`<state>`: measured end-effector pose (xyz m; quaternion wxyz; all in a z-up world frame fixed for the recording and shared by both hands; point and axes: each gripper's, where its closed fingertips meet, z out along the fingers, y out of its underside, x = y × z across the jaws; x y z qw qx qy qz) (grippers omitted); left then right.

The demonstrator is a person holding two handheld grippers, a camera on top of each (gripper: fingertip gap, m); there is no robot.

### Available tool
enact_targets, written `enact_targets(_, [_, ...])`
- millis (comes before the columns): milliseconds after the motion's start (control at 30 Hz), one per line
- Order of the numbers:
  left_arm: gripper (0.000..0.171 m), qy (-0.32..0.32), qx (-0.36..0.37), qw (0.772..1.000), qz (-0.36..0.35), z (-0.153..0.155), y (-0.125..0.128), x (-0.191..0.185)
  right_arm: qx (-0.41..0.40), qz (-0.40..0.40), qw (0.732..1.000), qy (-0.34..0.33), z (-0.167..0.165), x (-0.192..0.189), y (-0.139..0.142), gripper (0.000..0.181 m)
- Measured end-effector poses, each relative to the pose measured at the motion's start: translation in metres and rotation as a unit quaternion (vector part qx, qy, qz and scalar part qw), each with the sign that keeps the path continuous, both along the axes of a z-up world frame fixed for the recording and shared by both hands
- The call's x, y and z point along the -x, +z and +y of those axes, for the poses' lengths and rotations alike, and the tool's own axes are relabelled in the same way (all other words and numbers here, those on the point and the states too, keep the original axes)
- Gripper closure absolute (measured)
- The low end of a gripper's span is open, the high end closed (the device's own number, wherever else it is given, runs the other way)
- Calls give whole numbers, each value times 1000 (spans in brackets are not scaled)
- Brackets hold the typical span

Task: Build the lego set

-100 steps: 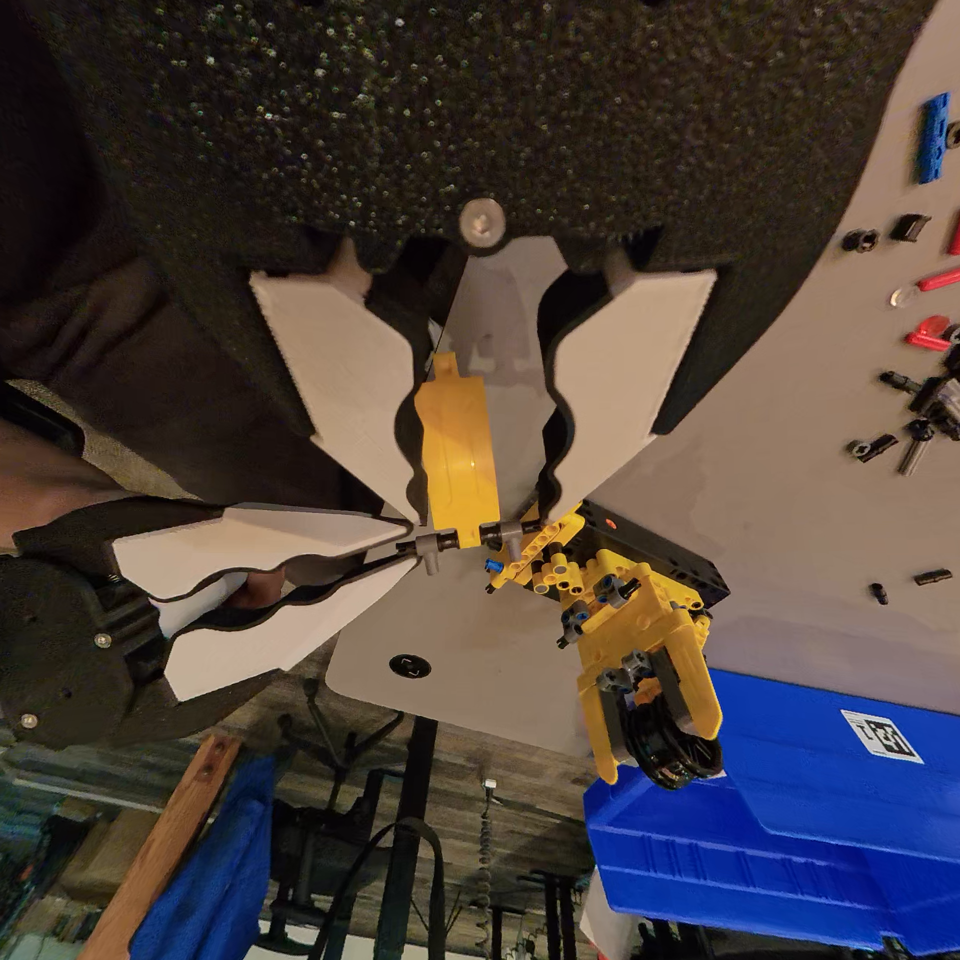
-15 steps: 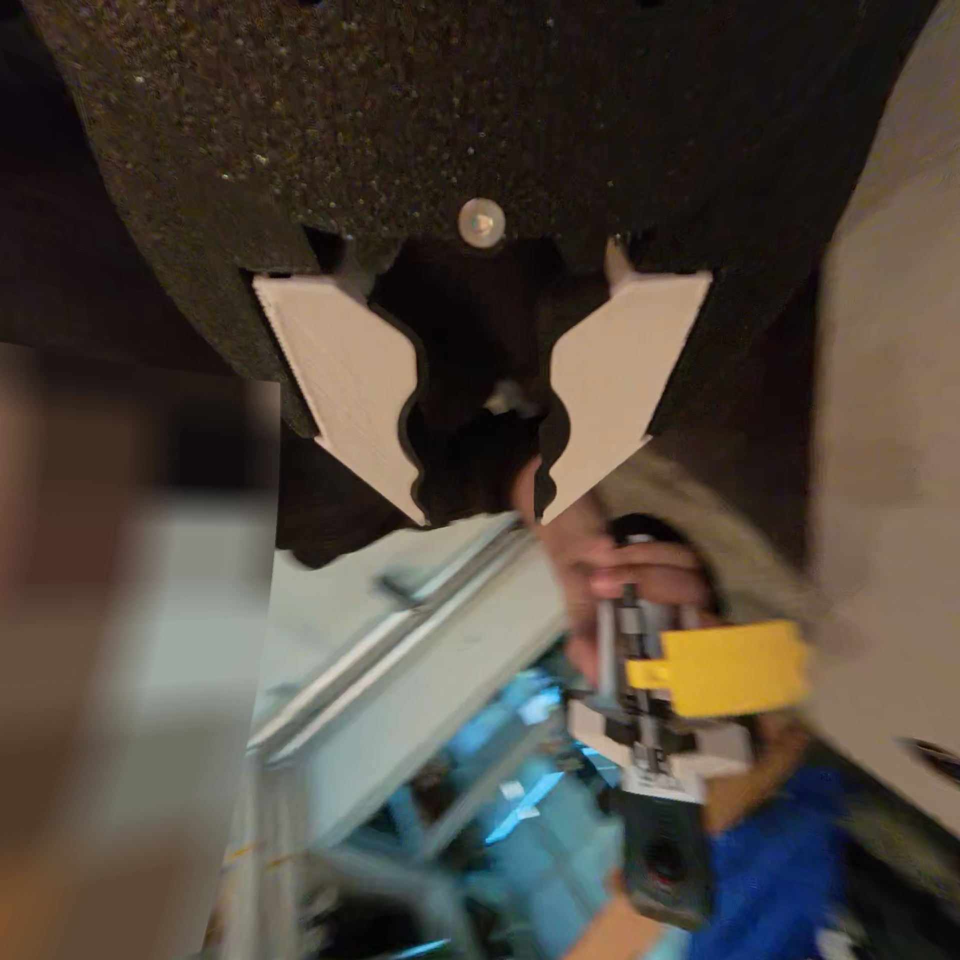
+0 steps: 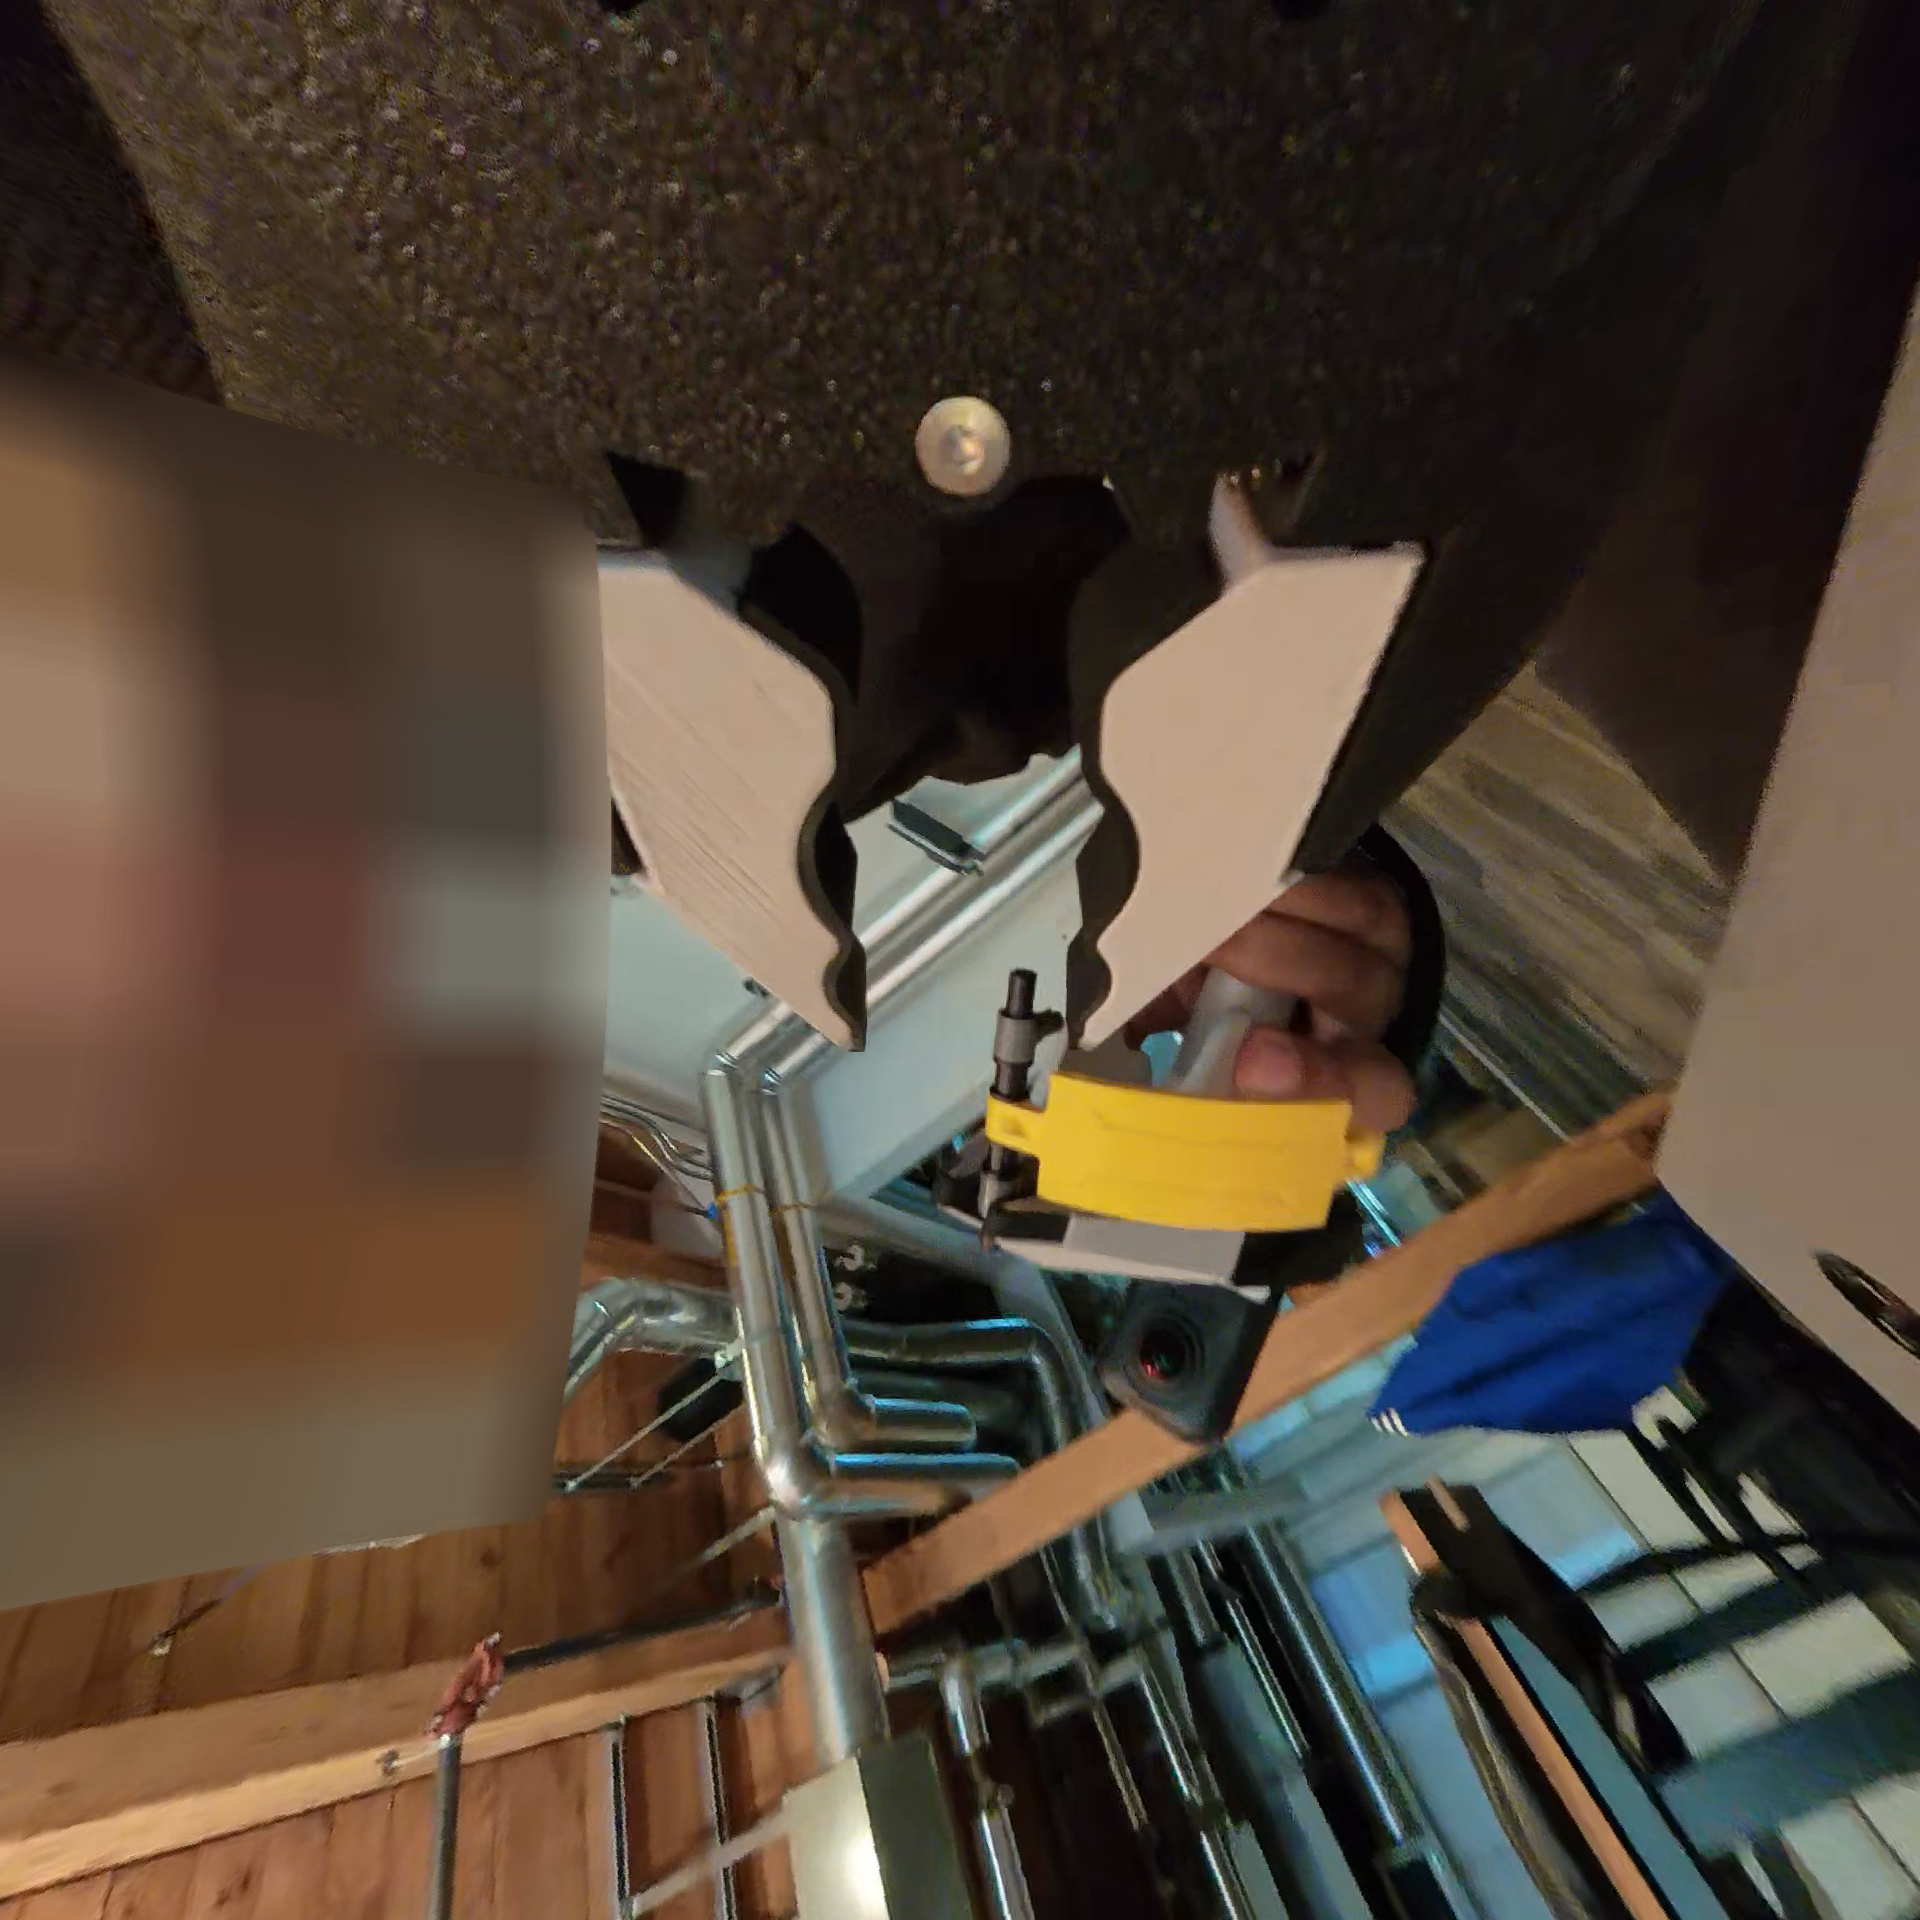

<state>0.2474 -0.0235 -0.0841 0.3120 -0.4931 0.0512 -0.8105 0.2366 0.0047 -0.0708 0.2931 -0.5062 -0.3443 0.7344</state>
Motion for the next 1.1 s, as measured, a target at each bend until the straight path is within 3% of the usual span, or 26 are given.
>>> enact_targets(33, [133, 13, -1, 1000, 2, 2, 1, 5, 2, 1, 1000, 2, -1, 1, 0, 175])
enact_targets(333, [148, 63, -1, 998, 17, 8, 0, 18, -10, 0, 1000, 0, -5, 6, 2, 175])
enact_targets(433, [157, 104, -22, 994, 27, 10, 3, 25, -16, -4, 1000, -5, -6, 8, 1, 175])
enact_targets(567, [157, 126, -62, 988, 66, 7, 6, 22, -43, -25, 999, -15, -10, 12, -7, 175])
enact_targets(700, [157, 117, -51, 990, 64, 9, 4, 22, -67, -37, 997, -30, -10, 12, -10, 175])
enact_targets(900, [155, 57, -1, 998, 1, 12, 1, 19, -136, -59, 987, -60, -11, 7, -14, 175])
enact_targets(1100, [157, 68, 22, 997, 42, 22, -12, 11, -256, -110, 955, -102, -11, 1, -27, 174])
